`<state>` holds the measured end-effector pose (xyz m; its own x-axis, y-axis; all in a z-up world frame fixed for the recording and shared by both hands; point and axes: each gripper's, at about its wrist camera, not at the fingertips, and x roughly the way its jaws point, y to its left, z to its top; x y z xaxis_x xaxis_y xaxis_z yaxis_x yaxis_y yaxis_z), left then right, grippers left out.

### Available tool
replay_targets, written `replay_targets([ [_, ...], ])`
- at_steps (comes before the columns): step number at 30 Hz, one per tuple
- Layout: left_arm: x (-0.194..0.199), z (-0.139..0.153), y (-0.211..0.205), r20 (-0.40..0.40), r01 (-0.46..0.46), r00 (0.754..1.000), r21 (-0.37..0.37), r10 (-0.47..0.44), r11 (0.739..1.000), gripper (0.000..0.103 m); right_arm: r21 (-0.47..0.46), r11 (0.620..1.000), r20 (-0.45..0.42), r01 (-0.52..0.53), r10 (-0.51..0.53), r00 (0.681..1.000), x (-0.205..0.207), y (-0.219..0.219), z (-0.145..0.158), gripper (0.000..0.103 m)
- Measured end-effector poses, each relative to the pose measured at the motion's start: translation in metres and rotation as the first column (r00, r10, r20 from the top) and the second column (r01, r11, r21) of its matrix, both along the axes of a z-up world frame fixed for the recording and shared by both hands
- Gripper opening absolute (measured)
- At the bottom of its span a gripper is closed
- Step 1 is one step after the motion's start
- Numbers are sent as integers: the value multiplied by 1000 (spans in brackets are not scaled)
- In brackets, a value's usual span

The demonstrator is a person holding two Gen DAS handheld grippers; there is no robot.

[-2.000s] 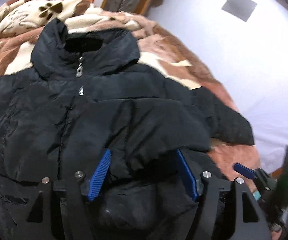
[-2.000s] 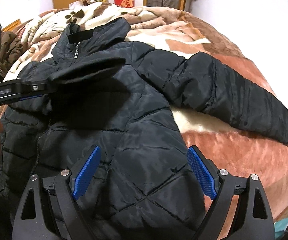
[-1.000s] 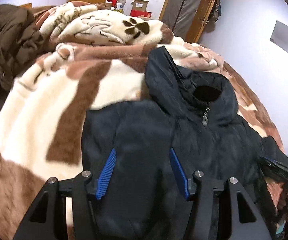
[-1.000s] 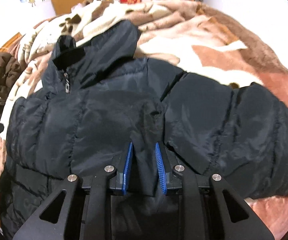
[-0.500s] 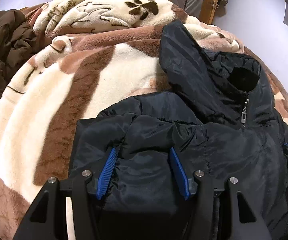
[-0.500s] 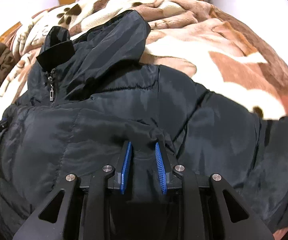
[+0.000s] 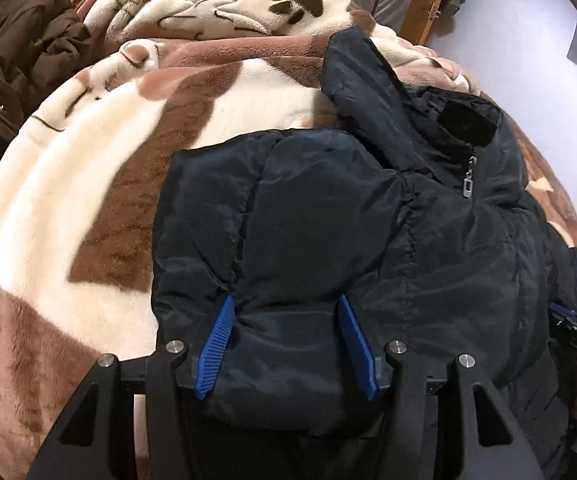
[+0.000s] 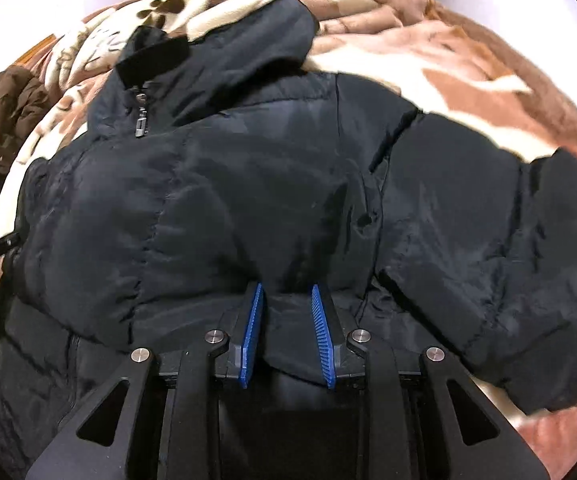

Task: Fold large clothes
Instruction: 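Open the left gripper and withdraw it from the folded sleeve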

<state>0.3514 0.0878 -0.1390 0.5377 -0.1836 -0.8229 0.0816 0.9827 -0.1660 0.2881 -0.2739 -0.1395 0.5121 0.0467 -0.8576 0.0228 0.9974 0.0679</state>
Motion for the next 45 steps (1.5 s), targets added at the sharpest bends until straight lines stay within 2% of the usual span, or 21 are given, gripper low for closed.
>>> replay_targets([
  [5, -6, 0, -5, 8, -3, 1000, 30, 2, 1000, 57, -16, 1000, -10, -5, 5, 1000, 2, 2, 2, 26],
  [9, -28, 28, -8, 26, 5, 1000, 43, -6, 999, 56, -49, 999, 1, 7, -7, 1000, -17, 6, 26, 26],
  [15, -104, 82, -24, 106, 47, 993, -1, -47, 999, 56, 6, 998, 79, 61, -62, 995, -93, 4, 68, 28],
  [17, -131, 94, -32, 115, 60, 992, -10, -58, 998, 56, 21, 996, 101, 86, -88, 991, -124, 5, 80, 33],
  [18, -148, 99, -38, 119, 70, 991, -13, -68, 997, 56, 33, 995, 110, 98, -101, 989, -143, 5, 86, 39],
  [20, -173, 107, -47, 122, 86, 989, -27, -83, 996, 57, 41, 993, 118, 108, -113, 987, -168, 8, 94, 46],
  [24, -220, 116, -66, 106, 116, 988, -46, -110, 992, 57, 43, 992, 118, 122, -126, 985, -209, 12, 110, 47],
  [28, -256, 121, -75, 93, 126, 988, -68, -120, 990, 57, 36, 993, 157, 111, -115, 981, -244, 19, 131, 47],
  [35, -289, 141, -90, 116, 162, 981, -59, -155, 985, 56, -1, 997, 193, 79, -77, 978, -274, 32, 152, 47],
  [45, -292, 158, -101, 148, 182, 973, -39, -174, 983, 57, -10, 995, 193, 100, -96, 976, -282, 23, 156, 47],
])
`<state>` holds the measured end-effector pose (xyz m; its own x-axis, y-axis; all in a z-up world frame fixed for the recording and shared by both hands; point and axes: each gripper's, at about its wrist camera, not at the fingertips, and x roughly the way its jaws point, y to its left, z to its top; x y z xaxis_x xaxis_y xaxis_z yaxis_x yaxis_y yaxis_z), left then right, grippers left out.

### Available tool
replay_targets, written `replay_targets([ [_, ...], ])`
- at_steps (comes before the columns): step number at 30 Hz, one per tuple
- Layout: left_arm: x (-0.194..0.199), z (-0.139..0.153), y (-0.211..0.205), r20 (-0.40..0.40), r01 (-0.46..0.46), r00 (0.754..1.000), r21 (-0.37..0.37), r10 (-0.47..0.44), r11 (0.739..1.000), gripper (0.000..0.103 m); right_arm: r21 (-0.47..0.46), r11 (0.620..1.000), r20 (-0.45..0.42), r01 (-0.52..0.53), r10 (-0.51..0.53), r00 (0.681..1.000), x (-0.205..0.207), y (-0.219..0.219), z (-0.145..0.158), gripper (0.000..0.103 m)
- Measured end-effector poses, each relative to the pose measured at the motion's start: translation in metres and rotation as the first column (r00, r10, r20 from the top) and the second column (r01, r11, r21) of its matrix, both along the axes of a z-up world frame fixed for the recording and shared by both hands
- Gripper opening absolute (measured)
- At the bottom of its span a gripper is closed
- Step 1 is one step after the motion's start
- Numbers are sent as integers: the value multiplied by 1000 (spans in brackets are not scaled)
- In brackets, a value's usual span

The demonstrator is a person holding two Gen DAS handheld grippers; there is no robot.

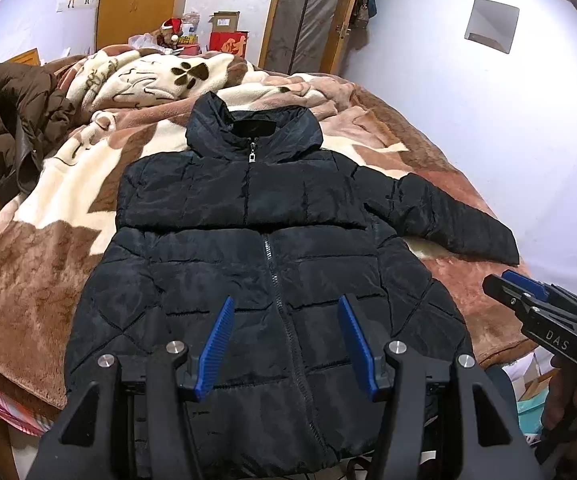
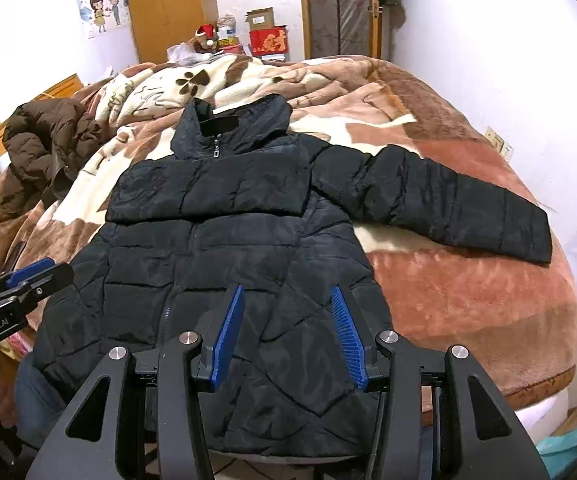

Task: Fold large clothes
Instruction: 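Open the left gripper and withdraw it from the folded sleeve, then grasp the other sleeve cuff of the jacket with the right gripper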

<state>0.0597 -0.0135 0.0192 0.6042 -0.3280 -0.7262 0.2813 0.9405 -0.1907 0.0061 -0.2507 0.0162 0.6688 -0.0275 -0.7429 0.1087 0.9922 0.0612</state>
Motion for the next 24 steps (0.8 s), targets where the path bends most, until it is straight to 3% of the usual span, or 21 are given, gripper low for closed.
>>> replay_targets([
  [11, 19, -3, -18, -22, 13, 1000, 21, -13, 1000, 57, 11, 999, -9, 49, -49, 999, 8, -27, -6, 47],
  [19, 49, -16, -44, -48, 37, 998, 64, -33, 997, 57, 109, 981, -29, 161, -159, 987, 20, -87, -25, 47],
  [20, 53, -19, -46, -53, 40, 998, 67, -37, 997, 57, 136, 973, -33, 186, -183, 983, 21, -100, -30, 48],
  [22, 61, -24, -52, -65, 46, 997, 71, -41, 996, 57, 171, 958, -45, 232, -227, 973, 24, -121, -38, 61],
  [24, 68, -29, -56, -70, 50, 997, 77, -44, 996, 57, 207, 938, -48, 277, -273, 961, 25, -145, -45, 62],
])
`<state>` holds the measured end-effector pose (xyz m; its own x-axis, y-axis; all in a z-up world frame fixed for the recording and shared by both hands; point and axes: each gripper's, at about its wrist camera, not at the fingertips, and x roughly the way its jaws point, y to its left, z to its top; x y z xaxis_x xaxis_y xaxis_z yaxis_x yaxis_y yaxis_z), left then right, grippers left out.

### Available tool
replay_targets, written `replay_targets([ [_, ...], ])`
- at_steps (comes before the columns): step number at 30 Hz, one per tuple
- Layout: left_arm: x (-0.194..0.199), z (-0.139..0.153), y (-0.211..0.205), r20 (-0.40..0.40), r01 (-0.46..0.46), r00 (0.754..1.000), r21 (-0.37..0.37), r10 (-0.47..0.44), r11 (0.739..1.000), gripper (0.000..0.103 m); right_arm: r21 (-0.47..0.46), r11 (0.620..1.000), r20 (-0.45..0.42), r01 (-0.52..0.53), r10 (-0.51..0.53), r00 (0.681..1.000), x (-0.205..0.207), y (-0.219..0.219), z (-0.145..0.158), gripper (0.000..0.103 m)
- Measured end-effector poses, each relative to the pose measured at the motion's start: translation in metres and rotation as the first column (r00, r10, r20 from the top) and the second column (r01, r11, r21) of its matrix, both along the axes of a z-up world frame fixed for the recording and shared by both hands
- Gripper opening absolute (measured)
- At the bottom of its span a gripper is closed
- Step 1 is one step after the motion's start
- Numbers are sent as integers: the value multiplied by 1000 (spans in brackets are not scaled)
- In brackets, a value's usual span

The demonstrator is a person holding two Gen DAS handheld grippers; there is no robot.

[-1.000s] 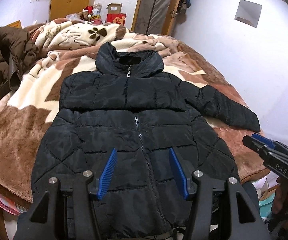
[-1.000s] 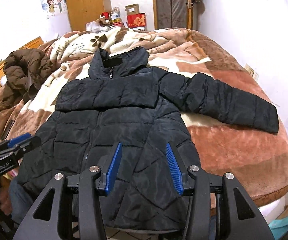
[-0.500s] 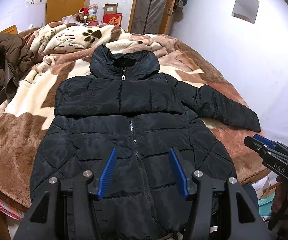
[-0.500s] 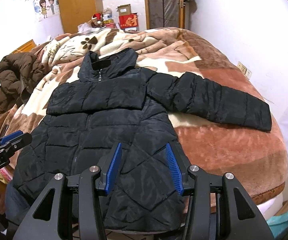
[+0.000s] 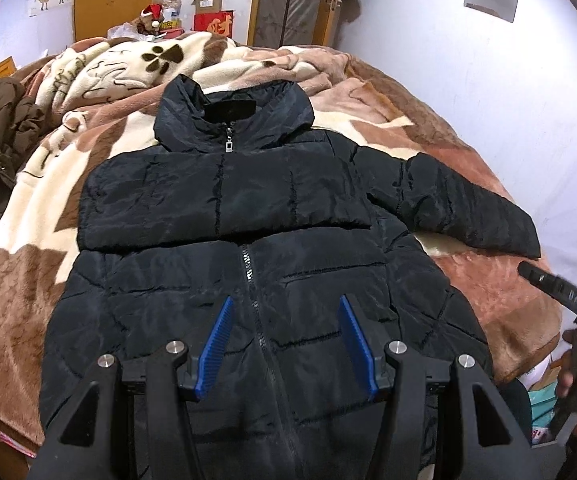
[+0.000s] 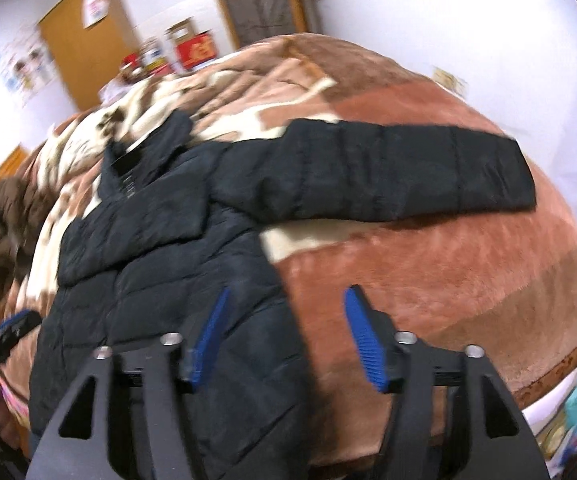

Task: Fold large clothes
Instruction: 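Grasp the other sleeve cuff of the jacket with the right gripper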

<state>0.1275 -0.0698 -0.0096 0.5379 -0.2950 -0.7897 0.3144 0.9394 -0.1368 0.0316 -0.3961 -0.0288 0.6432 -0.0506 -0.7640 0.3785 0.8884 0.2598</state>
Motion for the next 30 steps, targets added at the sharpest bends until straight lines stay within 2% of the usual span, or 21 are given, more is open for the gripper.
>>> replay_targets([
  [8, 37, -15, -13, -5, -7, 1000, 21, 7, 1000, 57, 77, 979, -46, 188, -185, 982, 14, -96, -39, 62],
  [14, 61, -28, -11, -23, -43, 999, 23, 43, 999, 57, 209, 926, -71, 313, -305, 950, 19, -161, -79, 62],
  [16, 65, -34, -11, -33, -51, 998, 29, 52, 998, 57, 250, 913, -53, 324, -321, 946, 21, -173, -86, 62],
  [23, 74, -50, -8, -63, -76, 995, 39, 78, 996, 57, 286, 892, 17, 351, -371, 928, 36, -199, -83, 64],
  [26, 75, -54, -6, -74, -85, 993, 38, 87, 996, 57, 285, 884, -1, 370, -386, 923, 44, -207, -84, 64],
  [28, 74, -54, -3, -76, -90, 993, 34, 93, 995, 57, 246, 895, 3, 371, -383, 924, 46, -204, -74, 47],
  [29, 74, -54, -1, -76, -94, 992, 32, 96, 995, 57, 221, 908, 11, 357, -368, 930, 46, -201, -67, 23],
  [30, 72, -53, 1, -75, -97, 992, 28, 99, 995, 57, 215, 914, 19, 345, -357, 934, 49, -199, -62, 21],
])
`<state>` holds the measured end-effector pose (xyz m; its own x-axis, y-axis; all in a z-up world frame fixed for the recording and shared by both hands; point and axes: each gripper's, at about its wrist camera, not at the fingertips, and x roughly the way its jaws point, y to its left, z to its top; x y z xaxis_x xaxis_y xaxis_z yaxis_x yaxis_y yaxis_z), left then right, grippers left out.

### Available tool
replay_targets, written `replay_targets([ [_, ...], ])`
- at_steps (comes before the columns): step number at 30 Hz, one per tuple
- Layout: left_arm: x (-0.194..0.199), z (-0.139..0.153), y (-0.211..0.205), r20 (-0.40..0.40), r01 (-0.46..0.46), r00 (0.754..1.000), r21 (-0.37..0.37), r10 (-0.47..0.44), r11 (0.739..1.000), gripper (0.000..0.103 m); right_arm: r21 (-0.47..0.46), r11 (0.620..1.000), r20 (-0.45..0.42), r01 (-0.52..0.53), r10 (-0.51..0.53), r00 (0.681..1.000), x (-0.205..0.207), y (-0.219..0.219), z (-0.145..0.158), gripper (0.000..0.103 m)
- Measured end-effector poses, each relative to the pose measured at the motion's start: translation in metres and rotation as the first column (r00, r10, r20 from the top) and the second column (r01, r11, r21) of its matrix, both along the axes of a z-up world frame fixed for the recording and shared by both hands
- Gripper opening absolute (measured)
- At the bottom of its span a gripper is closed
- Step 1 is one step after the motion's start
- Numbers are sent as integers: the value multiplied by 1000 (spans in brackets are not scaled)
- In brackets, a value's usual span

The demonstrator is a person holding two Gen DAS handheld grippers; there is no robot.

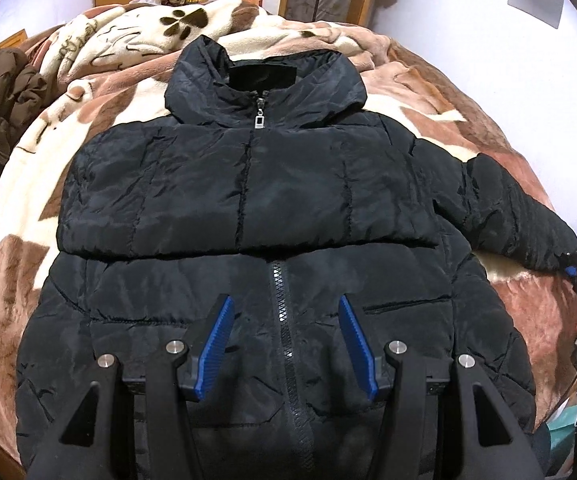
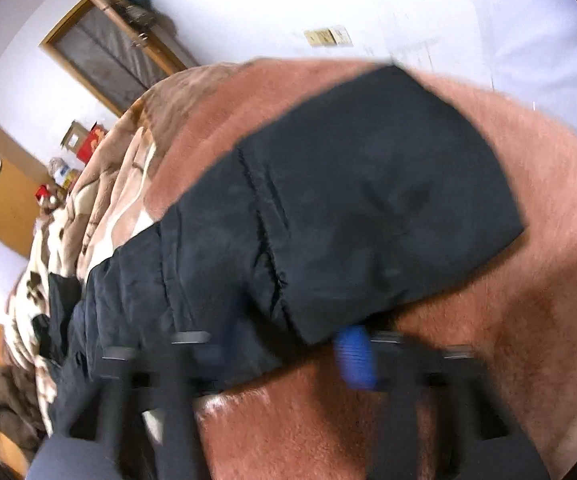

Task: Fold large clothes
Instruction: 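Grasp the other sleeve cuff of the jacket with the right gripper, then fold the held sleeve across the jacket's front with the right gripper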

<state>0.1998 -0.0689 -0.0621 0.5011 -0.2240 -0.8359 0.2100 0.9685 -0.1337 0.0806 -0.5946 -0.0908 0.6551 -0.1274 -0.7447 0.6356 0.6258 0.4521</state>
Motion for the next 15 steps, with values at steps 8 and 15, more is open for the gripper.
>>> replay_targets([
  [8, -14, 20, 18, 36, -19, 999, -32, 20, 999, 57, -155, 971, 128, -183, 204, 971, 7, 77, 103, 12],
  [15, -27, 37, 50, 71, -56, 996, -74, 62, 996, 57, -260, 885, 228, -387, 446, 866, 36, 181, 182, 11],
])
